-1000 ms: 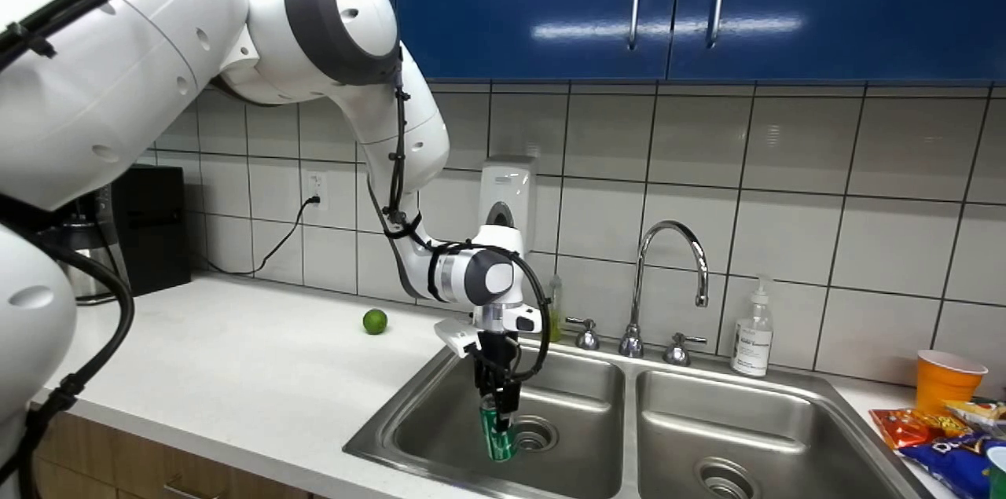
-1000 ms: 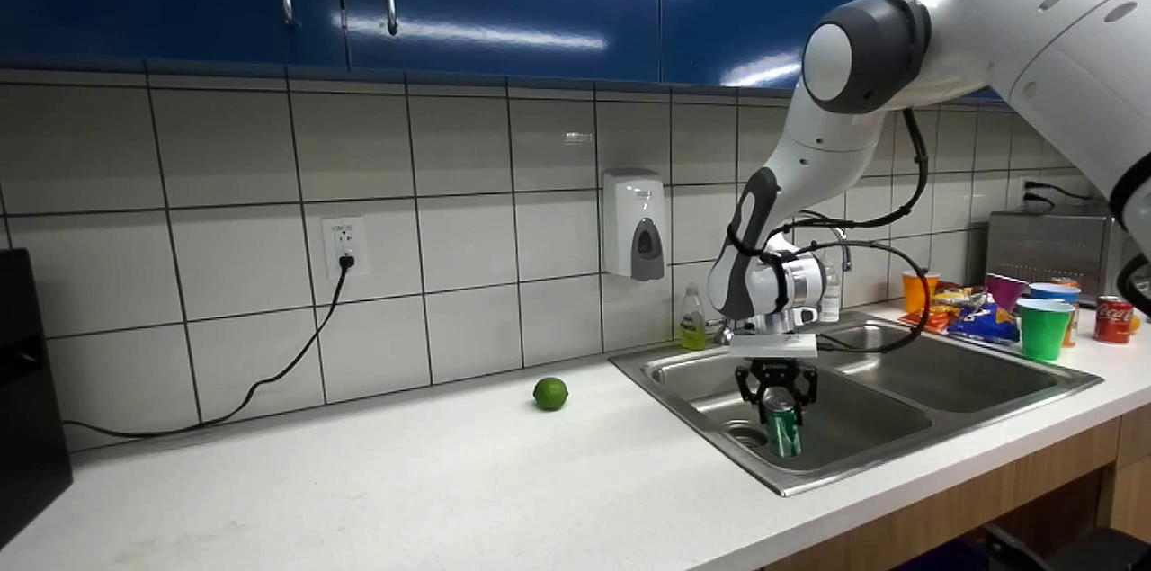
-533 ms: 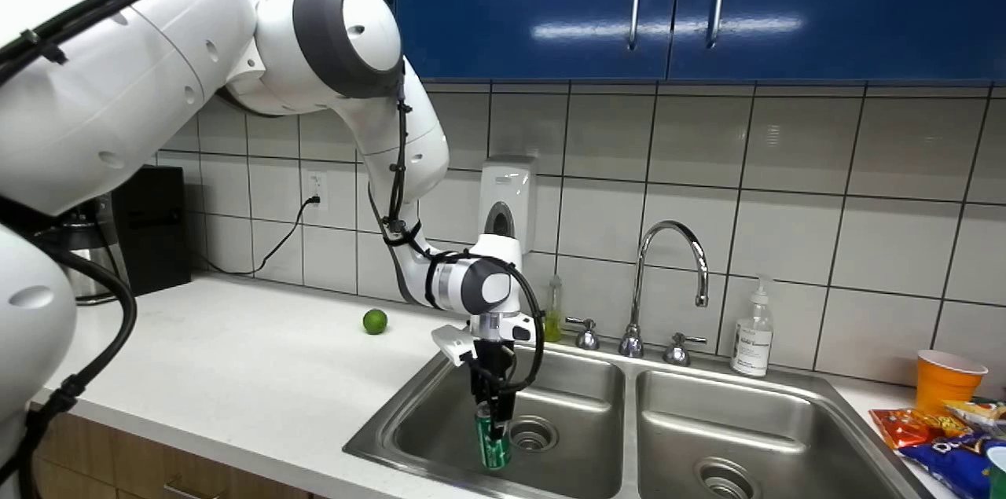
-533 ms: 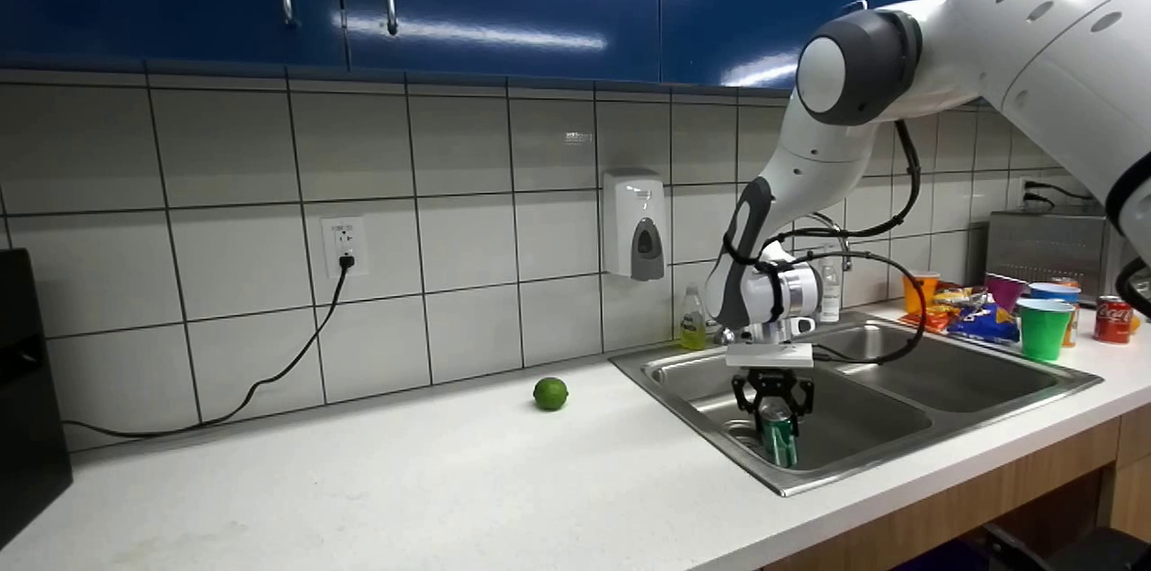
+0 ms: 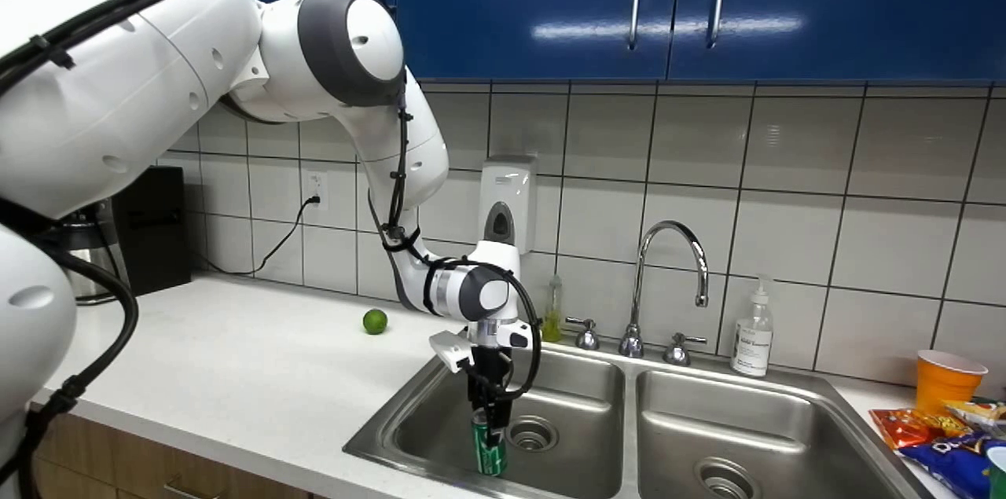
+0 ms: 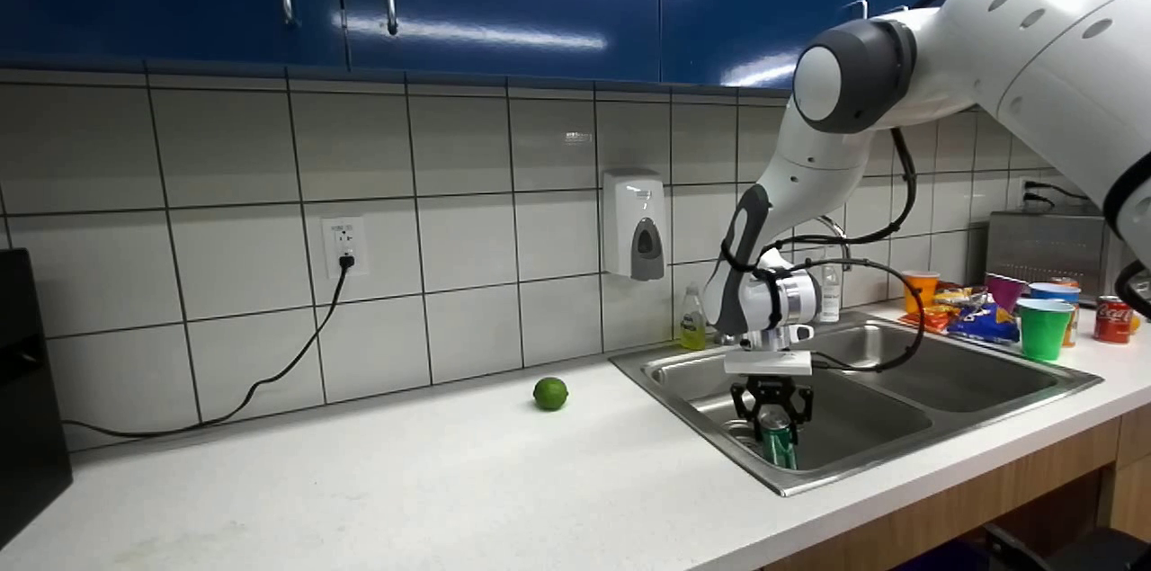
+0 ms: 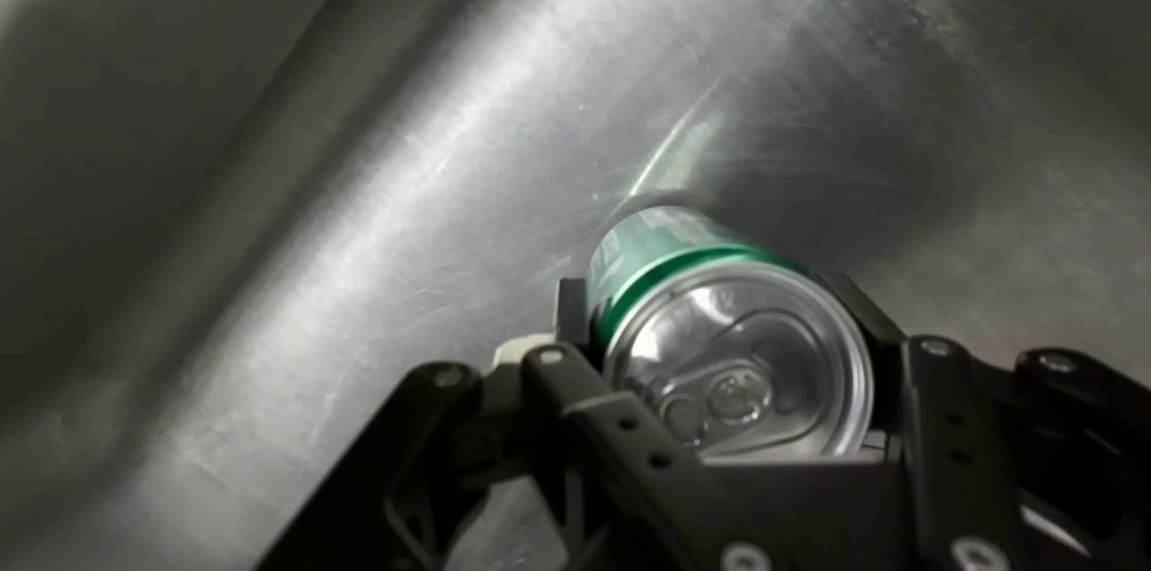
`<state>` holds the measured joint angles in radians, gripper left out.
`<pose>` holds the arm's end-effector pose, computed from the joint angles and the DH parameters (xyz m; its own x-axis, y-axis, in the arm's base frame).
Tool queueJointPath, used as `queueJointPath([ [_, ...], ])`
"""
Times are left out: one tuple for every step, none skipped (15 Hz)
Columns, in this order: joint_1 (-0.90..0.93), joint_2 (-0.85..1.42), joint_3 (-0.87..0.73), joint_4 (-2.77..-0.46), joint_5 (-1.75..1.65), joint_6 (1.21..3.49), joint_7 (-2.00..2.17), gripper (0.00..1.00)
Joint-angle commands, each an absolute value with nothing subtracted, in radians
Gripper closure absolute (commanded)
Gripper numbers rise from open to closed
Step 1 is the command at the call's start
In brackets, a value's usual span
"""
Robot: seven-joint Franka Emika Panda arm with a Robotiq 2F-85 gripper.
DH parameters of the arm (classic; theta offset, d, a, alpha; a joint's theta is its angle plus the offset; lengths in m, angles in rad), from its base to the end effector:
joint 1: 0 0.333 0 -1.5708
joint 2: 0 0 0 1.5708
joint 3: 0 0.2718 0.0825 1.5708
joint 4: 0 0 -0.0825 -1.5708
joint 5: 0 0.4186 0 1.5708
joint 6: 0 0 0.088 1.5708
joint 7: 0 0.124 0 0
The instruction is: Put the can inside the sink
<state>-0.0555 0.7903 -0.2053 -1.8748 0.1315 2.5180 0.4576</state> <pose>0.5675 -0.1644 0.0056 0.7055 -0.7049 -0.0732 -0.6943 -0.7082 0.1284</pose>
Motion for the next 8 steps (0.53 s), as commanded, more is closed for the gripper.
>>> queueJointPath([
  [-0.079, 0.798, -0.186, -1.856, 0.154, 2.518, 0.423, 0.62],
  [-0.079, 0.8, -0.185, -1.855, 0.154, 2.519, 0.423, 0.62],
  [-0.078, 0.802, -0.186, -1.855, 0.154, 2.518, 0.424, 0.62],
  [-0.079, 0.804, -0.185, -1.853, 0.154, 2.518, 0.422, 0.62],
  [-0.078, 0.805, -0.186, -1.852, 0.153, 2.518, 0.424, 0.62],
  [-0.078, 0.807, -0.186, -1.851, 0.153, 2.517, 0.425, 0.62],
  [-0.079, 0.808, -0.185, -1.85, 0.154, 2.517, 0.424, 0.62],
  [-0.078, 0.808, -0.186, -1.85, 0.153, 2.517, 0.425, 0.62],
])
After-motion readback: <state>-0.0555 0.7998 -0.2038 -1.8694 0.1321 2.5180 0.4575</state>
